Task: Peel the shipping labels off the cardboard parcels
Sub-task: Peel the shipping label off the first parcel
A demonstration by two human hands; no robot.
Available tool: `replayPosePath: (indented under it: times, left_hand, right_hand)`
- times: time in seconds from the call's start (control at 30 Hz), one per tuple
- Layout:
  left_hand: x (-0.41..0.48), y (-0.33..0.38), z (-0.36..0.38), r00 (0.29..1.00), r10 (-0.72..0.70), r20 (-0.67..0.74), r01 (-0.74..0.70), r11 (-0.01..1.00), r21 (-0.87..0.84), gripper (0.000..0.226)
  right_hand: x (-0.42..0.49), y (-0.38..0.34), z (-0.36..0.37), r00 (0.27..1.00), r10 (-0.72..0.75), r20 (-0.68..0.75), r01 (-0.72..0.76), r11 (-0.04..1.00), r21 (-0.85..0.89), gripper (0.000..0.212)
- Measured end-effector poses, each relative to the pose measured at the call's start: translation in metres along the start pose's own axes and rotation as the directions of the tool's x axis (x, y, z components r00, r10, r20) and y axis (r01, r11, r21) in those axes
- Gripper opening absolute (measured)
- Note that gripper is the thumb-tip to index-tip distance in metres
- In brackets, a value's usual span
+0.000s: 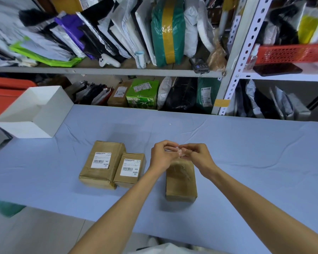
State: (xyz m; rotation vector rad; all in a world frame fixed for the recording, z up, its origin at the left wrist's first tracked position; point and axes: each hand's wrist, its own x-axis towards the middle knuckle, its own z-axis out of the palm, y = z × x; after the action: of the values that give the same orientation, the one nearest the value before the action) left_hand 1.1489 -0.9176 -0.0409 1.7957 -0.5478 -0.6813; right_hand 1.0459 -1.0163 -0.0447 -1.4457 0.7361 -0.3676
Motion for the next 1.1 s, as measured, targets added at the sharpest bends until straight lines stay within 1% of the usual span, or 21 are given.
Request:
replayPosePath:
  times: [0.07, 0.13, 0.17, 0.2, 0.23, 0.27, 0.3, 0.37, 0.4, 0.47, 0.5, 0.57, 0.63, 0.87, 1.0, 1.1]
  left_hand:
    - [-0.001, -0.001, -0.001, 1.000, -0.006, -0.017, 0.006, 1.000, -0.004, 0.025]
    - [-0.003, -0.003, -0.001, 1.000, -0.018, -0.023, 0.018, 1.000, -0.003, 0.026]
    - [-0.004, -0.004, -0.001, 0.999, -0.026, -0.026, 0.026, 1.000, 0.000, 0.026]
    - [-0.005, -0.006, -0.001, 0.999, -0.032, -0.026, 0.032, 0.999, 0.001, 0.027]
    - [-0.005, -0.008, 0.000, 0.999, -0.036, -0.024, 0.036, 0.999, 0.001, 0.027]
    - [-0.005, -0.008, 0.001, 0.999, -0.036, -0.024, 0.036, 0.999, -0.003, 0.027]
    - [-0.006, -0.009, 0.002, 0.999, -0.036, -0.029, 0.036, 0.999, -0.009, 0.027]
    - [-0.006, -0.008, 0.003, 0.999, -0.029, -0.042, 0.028, 1.000, -0.008, 0.026]
    - [-0.006, -0.007, 0.002, 0.999, -0.027, -0.045, 0.027, 1.000, 0.000, 0.025]
    - [-0.006, -0.005, 0.000, 0.999, -0.031, -0.043, 0.031, 0.999, 0.018, 0.023]
    - [-0.006, -0.005, -0.001, 0.999, -0.034, -0.043, 0.035, 0.999, 0.019, 0.023]
    - [-0.005, -0.008, -0.005, 0.998, -0.033, -0.056, 0.034, 0.999, 0.010, 0.022]
    - [-0.004, -0.011, -0.007, 0.997, -0.029, -0.075, 0.031, 0.999, 0.027, 0.022]
    - [-0.008, -0.017, -0.020, 0.997, -0.043, -0.057, 0.046, 0.997, 0.054, 0.018]
    - [-0.013, -0.013, -0.040, 0.996, -0.053, -0.073, 0.061, 0.992, 0.113, 0.016]
    - [-0.017, -0.009, -0.061, 0.993, -0.044, -0.107, 0.057, 0.991, 0.117, 0.021]
  right_hand:
    - [0.000, -0.003, 0.000, 0.999, 0.039, 0.035, -0.040, 0.999, 0.035, 0.022]
    - [0.003, -0.004, -0.001, 0.989, 0.132, 0.069, -0.133, 0.991, 0.010, 0.033]
    - [0.005, -0.003, 0.000, 0.982, 0.174, 0.070, -0.171, 0.984, -0.044, 0.036]
    - [0.006, -0.002, 0.000, 0.982, 0.182, 0.053, -0.174, 0.977, -0.127, 0.036]
    - [0.007, -0.001, 0.000, 0.987, 0.158, 0.022, -0.149, 0.964, -0.222, 0.035]
    - [0.007, 0.000, 0.001, 0.992, 0.124, -0.013, -0.123, 0.953, -0.276, 0.033]
    - [0.007, 0.001, 0.002, 0.994, 0.093, -0.056, -0.106, 0.949, -0.297, 0.030]
    - [0.005, 0.002, 0.002, 0.991, 0.053, -0.119, -0.085, 0.956, -0.279, 0.020]
    - [0.005, 0.002, 0.001, 0.991, 0.037, -0.131, -0.071, 0.961, -0.267, 0.015]
    - [0.005, 0.002, 0.001, 0.991, 0.003, -0.136, -0.044, 0.953, -0.300, 0.012]
    - [0.005, 0.001, 0.001, 0.992, 0.008, -0.125, -0.045, 0.952, -0.302, 0.012]
    - [0.005, -0.003, 0.003, 0.996, 0.056, -0.071, -0.071, 0.971, -0.228, 0.010]
    - [0.006, -0.005, 0.005, 0.998, 0.060, -0.036, -0.067, 0.977, -0.201, 0.007]
    - [0.010, -0.006, 0.020, 0.999, 0.032, -0.015, -0.035, 0.957, -0.289, 0.004]
    - [0.014, -0.016, 0.037, 0.998, 0.011, 0.068, 0.014, 0.938, -0.347, 0.004]
    - [0.020, -0.029, 0.056, 0.989, 0.003, 0.146, 0.055, 0.920, -0.388, 0.002]
